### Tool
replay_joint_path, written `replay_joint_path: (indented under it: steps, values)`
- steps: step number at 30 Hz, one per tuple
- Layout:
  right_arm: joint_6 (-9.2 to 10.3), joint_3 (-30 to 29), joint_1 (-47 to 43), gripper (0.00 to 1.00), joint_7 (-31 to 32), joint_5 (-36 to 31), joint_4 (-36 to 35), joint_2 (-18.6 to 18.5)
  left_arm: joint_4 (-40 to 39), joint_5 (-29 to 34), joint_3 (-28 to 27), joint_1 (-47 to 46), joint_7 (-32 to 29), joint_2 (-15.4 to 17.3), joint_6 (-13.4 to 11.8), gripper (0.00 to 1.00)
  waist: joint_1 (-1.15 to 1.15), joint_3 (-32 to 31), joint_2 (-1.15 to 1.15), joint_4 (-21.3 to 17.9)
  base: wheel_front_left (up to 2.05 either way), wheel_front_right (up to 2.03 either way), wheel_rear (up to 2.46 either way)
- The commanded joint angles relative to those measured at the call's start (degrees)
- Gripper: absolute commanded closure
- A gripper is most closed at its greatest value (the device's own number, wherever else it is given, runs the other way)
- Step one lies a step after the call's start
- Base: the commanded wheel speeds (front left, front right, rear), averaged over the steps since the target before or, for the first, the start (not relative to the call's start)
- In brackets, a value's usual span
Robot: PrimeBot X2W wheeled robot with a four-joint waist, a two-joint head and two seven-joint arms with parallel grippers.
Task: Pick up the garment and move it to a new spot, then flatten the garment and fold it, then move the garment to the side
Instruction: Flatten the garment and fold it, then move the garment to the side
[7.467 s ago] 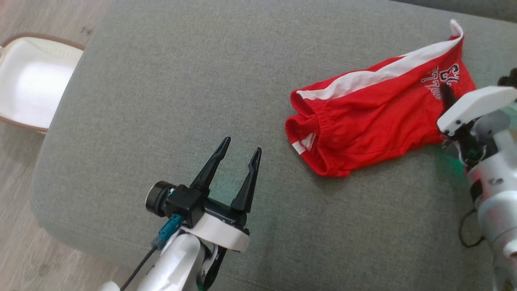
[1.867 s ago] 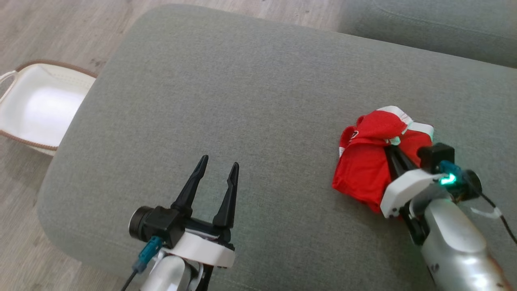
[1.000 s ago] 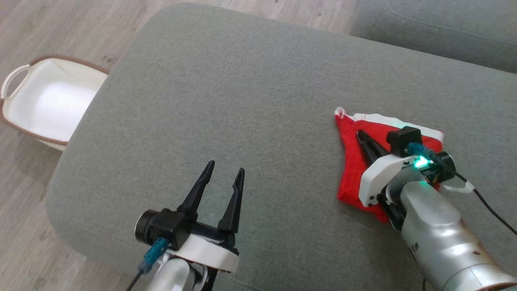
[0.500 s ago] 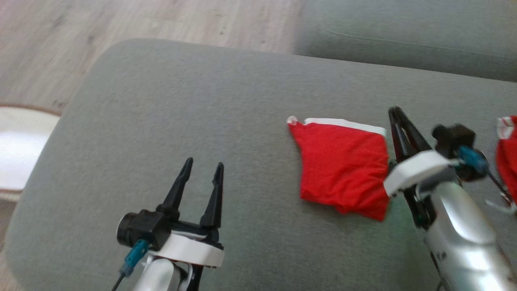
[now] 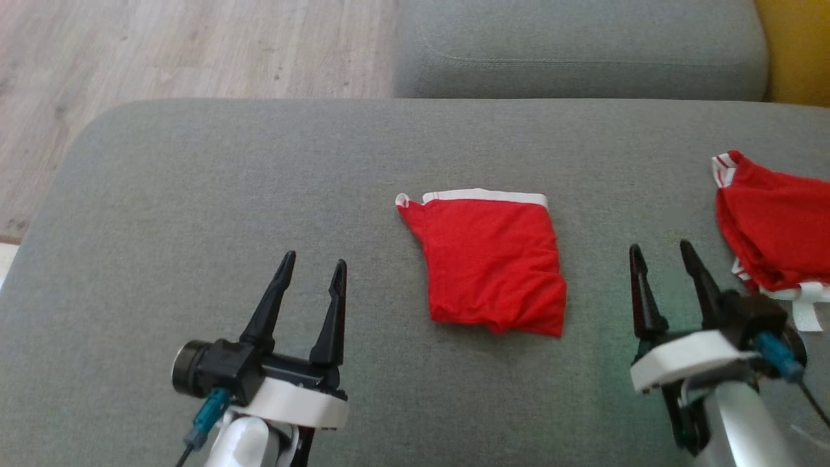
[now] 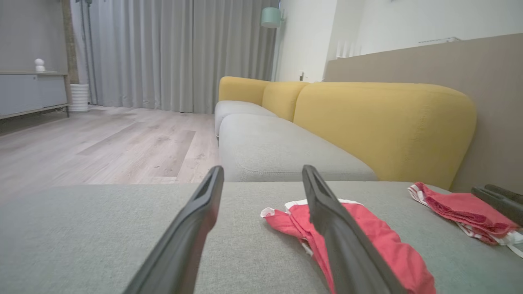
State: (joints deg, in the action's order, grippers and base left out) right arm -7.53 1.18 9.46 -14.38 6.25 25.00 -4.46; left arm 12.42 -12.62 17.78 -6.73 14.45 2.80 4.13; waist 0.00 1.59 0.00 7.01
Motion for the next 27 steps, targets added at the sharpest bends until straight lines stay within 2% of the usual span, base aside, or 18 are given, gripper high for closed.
replay_joint_path:
  steps: [1, 7, 14, 27]
  values:
    - [0.04, 1.05, 1.13, 0.0, -0.62, -0.38, -2.22, 0.25, -2.05, -0.04, -2.23, -0.98, 0.55, 0.08, 0.31, 0.0, 0.0, -0.16, 0.0, -0.23, 0.0, 0.0, 0.0]
    - [0.04, -0.32, -2.27, 0.0, -0.62, -1.63, -3.34, 1.27, -1.86, 0.2, -2.21, 0.43, 0.55, 0.08, 0.61, 0.0, 0.0, -0.51, 0.0, -0.89, 0.0, 0.0, 0.0]
    - [0.04, -0.24, -1.24, 0.0, -0.62, -1.84, -3.76, 1.51, -2.49, -0.22, -1.87, 0.08, 0.55, 0.08, 0.56, 0.0, 0.0, 0.75, 0.0, -0.42, 0.0, 0.0, 0.0]
    - [0.04, 3.19, 5.14, 0.0, 0.31, -1.47, 0.75, 1.57, -1.97, -0.26, 0.46, -2.8, 0.55, 0.08, 1.19, 0.0, 0.0, 6.42, 0.0, 4.42, 0.0, 0.0, 0.0]
